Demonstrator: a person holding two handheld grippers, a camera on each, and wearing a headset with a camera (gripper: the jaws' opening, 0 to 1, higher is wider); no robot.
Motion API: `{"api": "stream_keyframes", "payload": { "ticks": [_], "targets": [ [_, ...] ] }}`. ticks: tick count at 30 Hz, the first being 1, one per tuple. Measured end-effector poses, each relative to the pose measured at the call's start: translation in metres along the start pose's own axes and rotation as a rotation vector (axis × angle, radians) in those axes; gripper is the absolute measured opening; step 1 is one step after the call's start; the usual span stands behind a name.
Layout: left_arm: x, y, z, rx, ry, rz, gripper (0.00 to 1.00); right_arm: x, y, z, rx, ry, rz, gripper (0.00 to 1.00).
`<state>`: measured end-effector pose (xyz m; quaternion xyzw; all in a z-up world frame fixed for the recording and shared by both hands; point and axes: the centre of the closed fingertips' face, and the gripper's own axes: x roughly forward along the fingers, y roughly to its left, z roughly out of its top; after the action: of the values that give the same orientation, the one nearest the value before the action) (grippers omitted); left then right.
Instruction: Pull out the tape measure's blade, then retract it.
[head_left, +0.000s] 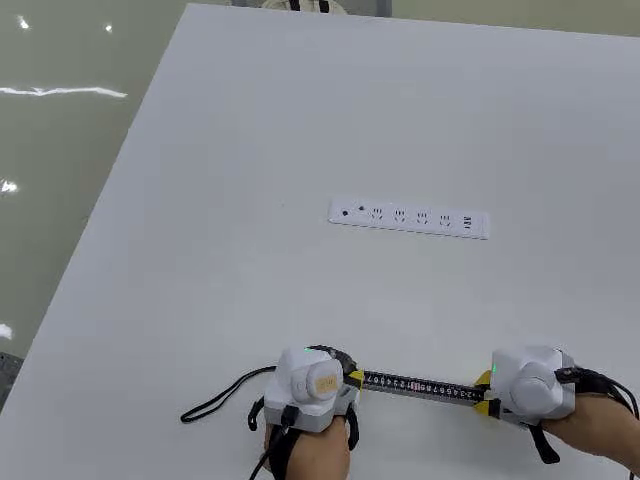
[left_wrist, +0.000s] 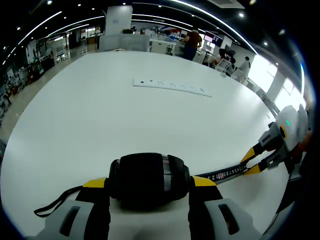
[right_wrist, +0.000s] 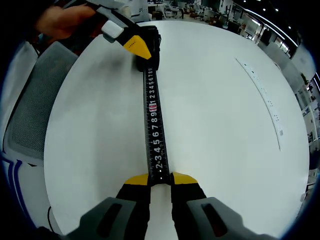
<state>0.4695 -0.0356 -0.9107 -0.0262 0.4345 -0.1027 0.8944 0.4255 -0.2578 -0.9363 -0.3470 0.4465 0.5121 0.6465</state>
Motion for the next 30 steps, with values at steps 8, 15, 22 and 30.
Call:
{"api": "stream_keyframes", "payload": {
  "ticks": [8,15,22,30],
  "targets": [
    [0.000,0.000,0.000,0.001,-0.001,-0.001,0.61,0.005,0.000,0.007,-0.011,-0.004,0.003,0.15],
    [0.000,0.000,0.000,0.001,0.001,-0.001,0.61,0.006,0.000,0.015,-0.020,-0.010,0.006,0.15],
    [0.000,0.000,0.000,0.002,0.002,-0.002,0.61,0.009,0.000,0.021,-0.027,-0.012,0.011,0.15],
    [0.000,-0.001,0.000,0.003,0.003,-0.004,0.61,0.013,0.000,0.029,-0.025,-0.018,0.022,0.15]
  ]
}}
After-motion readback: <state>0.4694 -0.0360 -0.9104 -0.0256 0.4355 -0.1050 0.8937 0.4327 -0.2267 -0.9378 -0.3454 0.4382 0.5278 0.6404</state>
